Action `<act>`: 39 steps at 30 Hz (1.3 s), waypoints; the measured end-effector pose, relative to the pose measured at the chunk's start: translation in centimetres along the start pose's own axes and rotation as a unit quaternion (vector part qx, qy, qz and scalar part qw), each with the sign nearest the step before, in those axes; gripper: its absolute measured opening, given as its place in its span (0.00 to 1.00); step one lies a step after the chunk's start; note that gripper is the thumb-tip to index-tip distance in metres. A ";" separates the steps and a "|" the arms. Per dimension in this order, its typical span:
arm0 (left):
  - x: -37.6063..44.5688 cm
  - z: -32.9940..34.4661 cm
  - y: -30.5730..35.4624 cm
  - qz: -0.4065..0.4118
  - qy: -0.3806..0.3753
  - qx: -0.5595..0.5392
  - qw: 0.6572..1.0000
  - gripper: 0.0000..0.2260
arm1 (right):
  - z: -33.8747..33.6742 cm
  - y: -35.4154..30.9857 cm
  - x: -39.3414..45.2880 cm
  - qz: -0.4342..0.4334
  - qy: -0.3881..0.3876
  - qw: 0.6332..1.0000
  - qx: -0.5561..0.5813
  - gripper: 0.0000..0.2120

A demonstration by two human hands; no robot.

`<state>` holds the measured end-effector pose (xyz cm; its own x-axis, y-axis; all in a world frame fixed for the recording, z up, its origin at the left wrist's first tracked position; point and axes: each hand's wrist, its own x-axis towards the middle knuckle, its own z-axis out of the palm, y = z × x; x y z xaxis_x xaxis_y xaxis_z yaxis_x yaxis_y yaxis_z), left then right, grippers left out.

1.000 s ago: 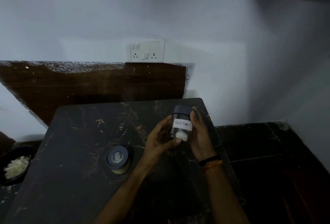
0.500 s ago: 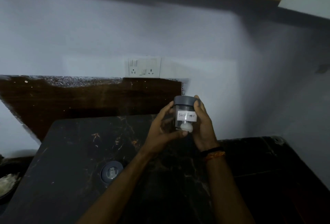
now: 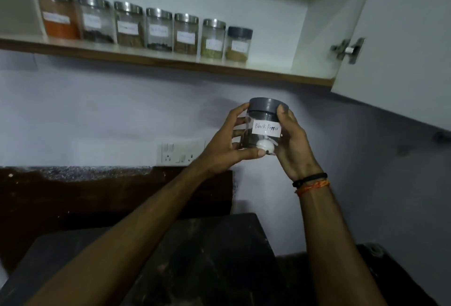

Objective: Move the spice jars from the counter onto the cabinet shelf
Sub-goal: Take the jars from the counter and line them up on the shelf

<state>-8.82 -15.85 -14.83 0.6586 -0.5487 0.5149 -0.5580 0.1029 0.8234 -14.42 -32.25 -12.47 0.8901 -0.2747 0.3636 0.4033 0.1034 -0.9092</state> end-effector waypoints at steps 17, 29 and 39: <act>11.7 -4.0 5.8 0.151 -0.075 0.233 0.958 0.45 | -0.8 -8.9 8.2 -0.081 0.041 0.996 -0.014 0.28; 21.6 -9.8 4.2 0.002 -0.174 0.624 0.761 0.33 | -1.4 -11.9 17.7 -0.139 0.079 0.986 -0.053 0.31; 22.7 -9.6 4.0 0.012 -0.186 0.619 0.763 0.33 | -2.0 -8.9 27.9 -0.090 0.095 0.983 -0.128 0.34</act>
<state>8.75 -19.92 2.50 0.5802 -0.7805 0.2328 -0.7687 -0.6192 -0.1604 6.44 -42.73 5.38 0.7436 -0.4435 0.5003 0.4618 -0.2005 -0.8640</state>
